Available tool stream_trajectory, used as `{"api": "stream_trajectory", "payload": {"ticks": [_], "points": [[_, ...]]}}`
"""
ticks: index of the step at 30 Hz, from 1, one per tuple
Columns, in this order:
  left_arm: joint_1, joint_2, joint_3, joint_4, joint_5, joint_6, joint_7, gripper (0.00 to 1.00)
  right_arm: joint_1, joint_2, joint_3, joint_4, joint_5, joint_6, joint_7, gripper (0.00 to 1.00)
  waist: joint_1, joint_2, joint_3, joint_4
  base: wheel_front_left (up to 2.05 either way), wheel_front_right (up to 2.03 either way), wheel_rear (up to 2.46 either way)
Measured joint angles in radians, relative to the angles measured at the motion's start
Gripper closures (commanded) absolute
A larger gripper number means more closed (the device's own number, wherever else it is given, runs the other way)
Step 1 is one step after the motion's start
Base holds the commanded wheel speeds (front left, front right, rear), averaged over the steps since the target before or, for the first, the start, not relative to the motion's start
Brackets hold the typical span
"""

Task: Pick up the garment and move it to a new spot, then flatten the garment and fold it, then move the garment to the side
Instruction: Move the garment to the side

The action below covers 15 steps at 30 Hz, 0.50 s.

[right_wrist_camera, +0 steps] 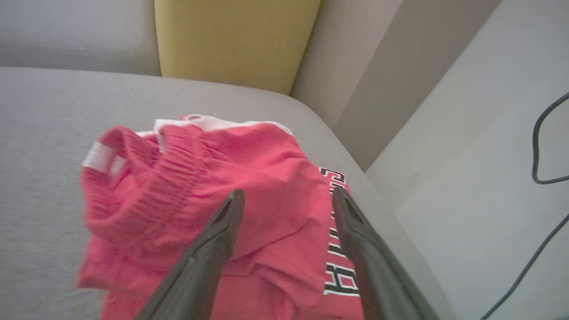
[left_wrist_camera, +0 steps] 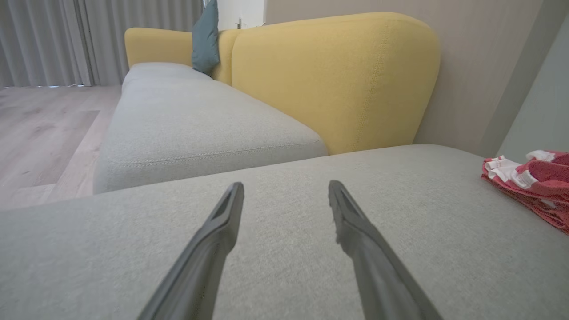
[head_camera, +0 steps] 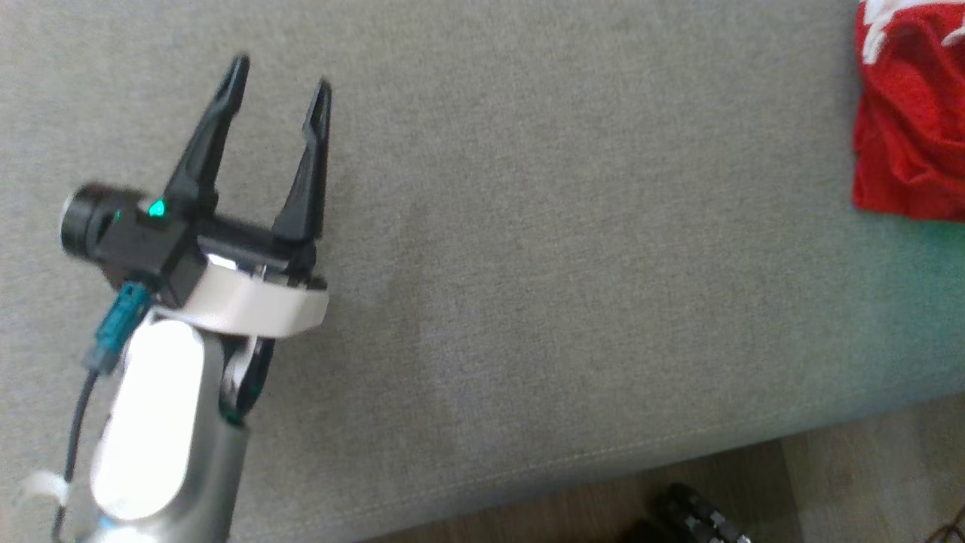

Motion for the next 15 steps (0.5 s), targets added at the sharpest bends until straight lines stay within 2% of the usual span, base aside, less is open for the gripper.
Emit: {"api": "stream_trajectory", "payload": {"ticks": [7, 15], "points": [[0.116, -0.018, 0.043, 0.031, -0.008, 0.034, 0.000, 0.00, 0.115, 0.100, 0.151, -0.108, 0.022, 0.000, -0.142, 0.00, 0.0000, 0.0000, -0.109, 0.021, 0.00, 0.00, 0.00], [0.201, -0.036, 0.077, 0.065, -0.031, 0.066, 0.000, 0.00, 0.154, 0.132, 0.316, -0.083, 0.060, 0.000, -0.244, 0.00, 0.0000, 0.0000, -0.210, 0.091, 0.00, 0.00, 0.00]]}}
